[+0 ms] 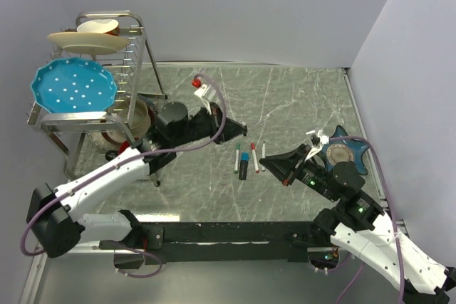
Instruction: Insert the pens into the pen caps
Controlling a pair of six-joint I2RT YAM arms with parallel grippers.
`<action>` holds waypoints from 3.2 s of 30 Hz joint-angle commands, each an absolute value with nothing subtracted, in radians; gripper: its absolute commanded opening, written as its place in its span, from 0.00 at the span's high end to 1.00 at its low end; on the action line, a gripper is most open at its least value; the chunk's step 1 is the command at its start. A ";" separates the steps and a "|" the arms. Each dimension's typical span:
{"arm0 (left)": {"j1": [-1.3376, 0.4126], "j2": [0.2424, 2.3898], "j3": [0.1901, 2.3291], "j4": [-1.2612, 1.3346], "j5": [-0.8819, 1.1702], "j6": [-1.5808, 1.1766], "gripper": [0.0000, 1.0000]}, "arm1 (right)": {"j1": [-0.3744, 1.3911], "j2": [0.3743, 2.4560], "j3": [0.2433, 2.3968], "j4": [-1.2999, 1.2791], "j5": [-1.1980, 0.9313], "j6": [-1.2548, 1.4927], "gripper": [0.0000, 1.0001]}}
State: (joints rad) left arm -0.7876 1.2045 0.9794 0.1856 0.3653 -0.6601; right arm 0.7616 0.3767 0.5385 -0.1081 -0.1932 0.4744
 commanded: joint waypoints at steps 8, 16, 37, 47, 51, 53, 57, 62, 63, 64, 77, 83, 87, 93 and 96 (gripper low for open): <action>-0.867 1.112 0.873 0.451 0.256 -1.005 0.99 | 0.770 0.420 0.505 0.086 -0.299 0.483 1.00; -0.868 1.032 0.828 0.476 0.178 -1.005 0.99 | 0.773 0.440 0.499 0.090 -0.316 0.492 1.00; -0.948 1.091 0.899 0.405 0.183 -0.904 0.99 | 0.779 0.488 0.503 0.107 -0.331 0.509 1.00; -0.954 1.088 0.910 0.399 0.160 -0.867 0.99 | 0.781 0.479 0.503 0.097 -0.333 0.509 1.00; -0.956 1.088 0.919 0.387 0.160 -0.856 0.99 | 0.781 0.476 0.502 0.091 -0.330 0.509 1.00; -0.954 1.086 0.920 0.384 0.164 -0.851 0.99 | 0.781 0.472 0.502 0.086 -0.327 0.509 1.00; -0.959 1.080 0.920 0.368 0.156 -0.836 0.99 | 0.781 0.465 0.502 0.084 -0.324 0.508 1.00; -0.962 1.083 0.923 0.357 0.163 -0.822 0.99 | 0.781 0.462 0.503 0.084 -0.322 0.509 1.00; -0.965 1.085 0.922 0.359 0.164 -0.822 0.99 | 0.779 0.463 0.503 0.084 -0.322 0.509 1.00; -0.966 1.086 0.923 0.359 0.170 -0.822 0.99 | 0.781 0.463 0.503 0.084 -0.322 0.508 1.00; -0.988 1.094 0.927 0.305 0.198 -0.776 0.99 | 0.781 0.449 0.506 0.074 -0.288 0.505 1.00; -0.997 1.069 0.908 0.281 0.225 -0.750 0.99 | 0.779 0.442 0.525 0.051 -0.261 0.495 1.00; -1.002 1.072 0.916 0.246 0.244 -0.727 0.99 | 0.779 0.445 0.540 0.041 -0.262 0.488 1.00; -1.011 1.100 0.923 0.239 0.282 -0.739 0.99 | 0.781 0.446 0.557 0.028 -0.259 0.463 1.00; -1.020 1.123 0.930 0.204 0.291 -0.739 0.99 | 0.781 0.448 0.574 0.012 -0.229 0.442 1.00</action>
State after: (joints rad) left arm -0.9920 1.1007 0.8898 0.2554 0.2081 -0.7494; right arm 0.7830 0.4492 0.5087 -0.0212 -0.3073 0.4839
